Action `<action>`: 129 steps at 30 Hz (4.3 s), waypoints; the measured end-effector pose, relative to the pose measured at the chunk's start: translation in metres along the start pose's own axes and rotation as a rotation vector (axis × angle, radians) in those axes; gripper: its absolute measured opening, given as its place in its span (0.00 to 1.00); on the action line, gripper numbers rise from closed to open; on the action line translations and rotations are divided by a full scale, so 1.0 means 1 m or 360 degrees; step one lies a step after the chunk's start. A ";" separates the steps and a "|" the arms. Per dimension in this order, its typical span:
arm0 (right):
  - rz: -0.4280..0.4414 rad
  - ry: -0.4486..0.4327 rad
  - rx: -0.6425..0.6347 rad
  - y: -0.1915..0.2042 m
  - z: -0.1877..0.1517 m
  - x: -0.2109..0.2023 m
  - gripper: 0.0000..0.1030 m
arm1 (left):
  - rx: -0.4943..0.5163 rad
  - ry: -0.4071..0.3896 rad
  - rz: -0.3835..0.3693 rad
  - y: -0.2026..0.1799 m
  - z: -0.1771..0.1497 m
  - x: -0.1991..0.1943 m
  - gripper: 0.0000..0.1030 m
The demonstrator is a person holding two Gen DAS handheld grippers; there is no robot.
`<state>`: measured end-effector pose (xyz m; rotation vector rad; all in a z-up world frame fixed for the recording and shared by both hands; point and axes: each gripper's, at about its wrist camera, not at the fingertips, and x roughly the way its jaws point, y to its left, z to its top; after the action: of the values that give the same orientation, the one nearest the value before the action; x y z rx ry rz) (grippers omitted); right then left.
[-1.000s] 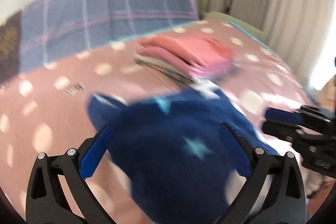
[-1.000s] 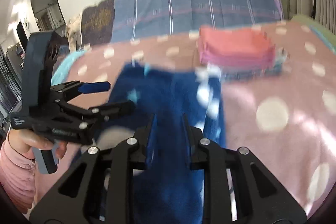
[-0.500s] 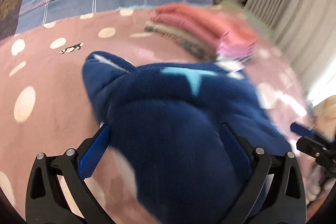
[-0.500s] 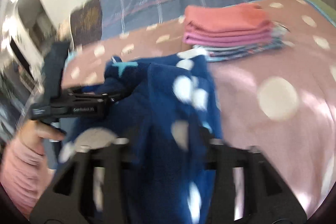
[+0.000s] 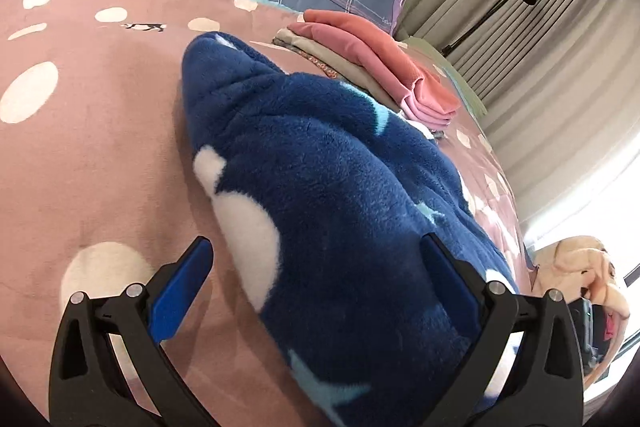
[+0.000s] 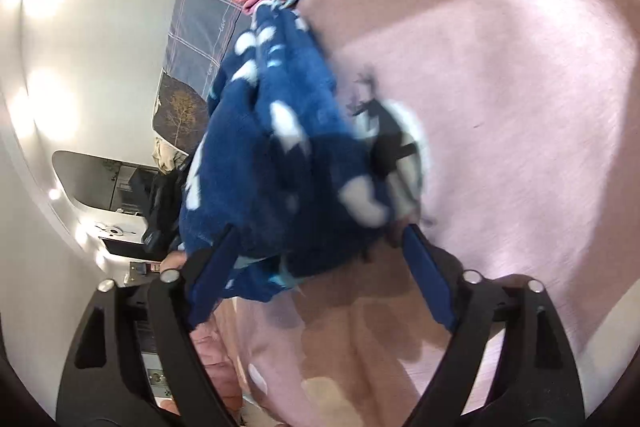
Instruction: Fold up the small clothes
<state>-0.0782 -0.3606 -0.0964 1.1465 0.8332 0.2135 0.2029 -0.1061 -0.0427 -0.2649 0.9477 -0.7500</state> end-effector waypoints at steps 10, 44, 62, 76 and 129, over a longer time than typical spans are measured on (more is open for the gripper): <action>-0.0059 -0.0162 0.0244 0.016 -0.005 0.038 0.91 | 0.0020 -0.0020 0.0017 -0.011 -0.009 0.009 0.99; -0.0145 -0.0279 0.0186 0.029 0.030 0.072 0.98 | 0.0084 0.0017 -0.0207 0.032 0.073 0.066 0.77; 0.0033 -0.0257 -0.0998 0.265 0.119 0.109 0.44 | 0.0341 -0.0751 0.0308 0.020 0.190 -0.160 0.55; -0.0079 -0.0002 -0.0948 0.317 0.285 0.341 0.55 | -0.0112 -0.0660 0.0764 0.182 0.254 -0.068 0.65; -0.0625 -0.0729 -0.1420 0.193 -0.069 0.028 0.98 | 0.0462 -0.0564 0.1338 -0.105 -0.134 -0.189 0.99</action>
<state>-0.0564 -0.2134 0.0466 0.1630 0.4440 -0.0191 -0.0225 -0.0382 0.0550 0.2497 0.5203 -0.0474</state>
